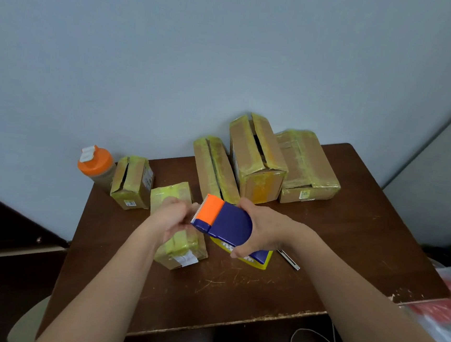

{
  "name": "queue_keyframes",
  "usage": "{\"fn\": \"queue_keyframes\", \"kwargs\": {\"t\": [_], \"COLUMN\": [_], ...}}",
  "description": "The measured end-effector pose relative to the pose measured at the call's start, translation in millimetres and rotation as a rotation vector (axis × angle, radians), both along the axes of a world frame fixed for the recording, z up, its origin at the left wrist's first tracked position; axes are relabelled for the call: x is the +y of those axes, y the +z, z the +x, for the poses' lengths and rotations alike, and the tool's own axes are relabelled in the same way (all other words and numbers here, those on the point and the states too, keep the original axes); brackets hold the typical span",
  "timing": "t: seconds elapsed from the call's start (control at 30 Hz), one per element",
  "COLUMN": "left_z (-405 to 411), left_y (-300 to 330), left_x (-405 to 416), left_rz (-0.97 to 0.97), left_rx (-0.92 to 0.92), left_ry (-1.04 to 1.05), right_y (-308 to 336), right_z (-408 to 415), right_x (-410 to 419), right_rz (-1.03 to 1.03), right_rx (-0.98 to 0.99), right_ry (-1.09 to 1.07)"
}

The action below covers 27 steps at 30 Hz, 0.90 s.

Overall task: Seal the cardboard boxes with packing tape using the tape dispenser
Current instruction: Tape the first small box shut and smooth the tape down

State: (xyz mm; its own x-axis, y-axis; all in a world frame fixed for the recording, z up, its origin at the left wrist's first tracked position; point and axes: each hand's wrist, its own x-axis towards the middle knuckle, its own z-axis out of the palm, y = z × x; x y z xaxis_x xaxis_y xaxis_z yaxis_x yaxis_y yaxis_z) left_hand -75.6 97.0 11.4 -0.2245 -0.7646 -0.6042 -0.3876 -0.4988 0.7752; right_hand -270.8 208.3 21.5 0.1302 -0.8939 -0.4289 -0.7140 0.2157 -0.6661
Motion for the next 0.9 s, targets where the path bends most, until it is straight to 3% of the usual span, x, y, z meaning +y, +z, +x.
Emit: {"fn": "queue_keyframes", "kwargs": {"t": [0.17, 0.3, 0.53, 0.9], "left_z": [25.0, 37.0, 47.4, 37.6], "left_y": [17.3, 14.1, 2.8, -0.9], "left_x": [-25.0, -24.2, -10.8, 4.6], "left_rz": [-0.227, -0.212, -0.270, -0.430], "left_rx": [-0.089, -0.091, -0.038, -0.081], "left_ry": [0.131, 0.134, 0.170, 0.099], "right_y": [-4.4, -7.0, -9.1, -31.7], "right_z": [-13.9, -14.1, -7.8, -6.6], "right_x": [8.7, 10.3, 6.8, 9.4], "right_rz": [0.010, 0.001, -0.105, 0.004], "right_rx": [0.085, 0.069, 0.289, 0.374], "right_ry": [0.022, 0.012, 0.089, 0.153]}}
